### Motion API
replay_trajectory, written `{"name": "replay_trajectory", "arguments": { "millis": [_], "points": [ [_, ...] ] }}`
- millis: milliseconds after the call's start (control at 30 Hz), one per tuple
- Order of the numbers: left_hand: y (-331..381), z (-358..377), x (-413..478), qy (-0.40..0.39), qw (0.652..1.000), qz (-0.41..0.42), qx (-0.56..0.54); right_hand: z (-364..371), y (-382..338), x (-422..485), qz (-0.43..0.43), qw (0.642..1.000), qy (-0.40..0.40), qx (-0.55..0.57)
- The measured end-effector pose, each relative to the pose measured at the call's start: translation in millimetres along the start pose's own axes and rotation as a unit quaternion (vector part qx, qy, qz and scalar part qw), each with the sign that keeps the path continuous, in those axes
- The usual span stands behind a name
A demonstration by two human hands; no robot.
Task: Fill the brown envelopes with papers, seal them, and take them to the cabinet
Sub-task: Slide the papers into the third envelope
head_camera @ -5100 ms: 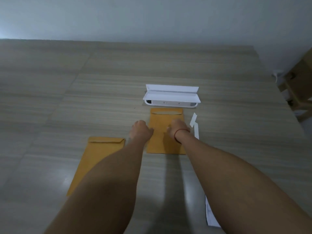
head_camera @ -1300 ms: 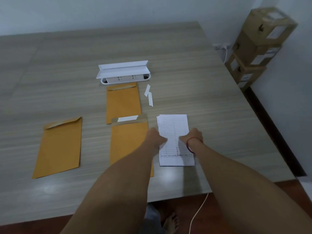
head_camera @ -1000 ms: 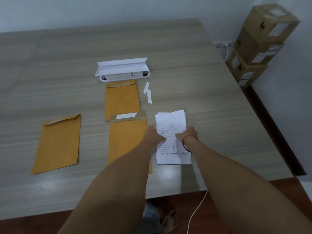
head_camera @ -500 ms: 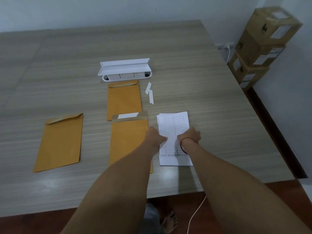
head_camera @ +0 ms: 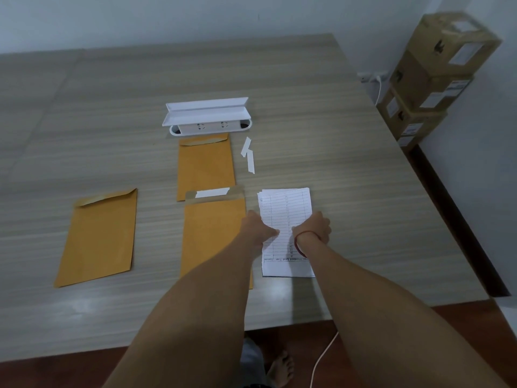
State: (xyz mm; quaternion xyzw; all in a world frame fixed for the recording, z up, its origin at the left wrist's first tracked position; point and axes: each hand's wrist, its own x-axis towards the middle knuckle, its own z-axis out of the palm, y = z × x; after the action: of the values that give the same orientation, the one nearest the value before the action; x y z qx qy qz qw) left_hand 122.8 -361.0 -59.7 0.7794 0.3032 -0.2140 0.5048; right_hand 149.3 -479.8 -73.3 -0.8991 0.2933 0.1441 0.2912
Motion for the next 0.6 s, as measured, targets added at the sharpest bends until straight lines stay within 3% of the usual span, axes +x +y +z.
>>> {"name": "replay_trajectory", "arguments": {
  "millis": [600],
  "points": [
    [-7, 2, 13, 0.002, 0.999, 0.004, 0.040, -2, 1, -1, -0.001, 1.000, 0.001, 0.021]
  ]
}}
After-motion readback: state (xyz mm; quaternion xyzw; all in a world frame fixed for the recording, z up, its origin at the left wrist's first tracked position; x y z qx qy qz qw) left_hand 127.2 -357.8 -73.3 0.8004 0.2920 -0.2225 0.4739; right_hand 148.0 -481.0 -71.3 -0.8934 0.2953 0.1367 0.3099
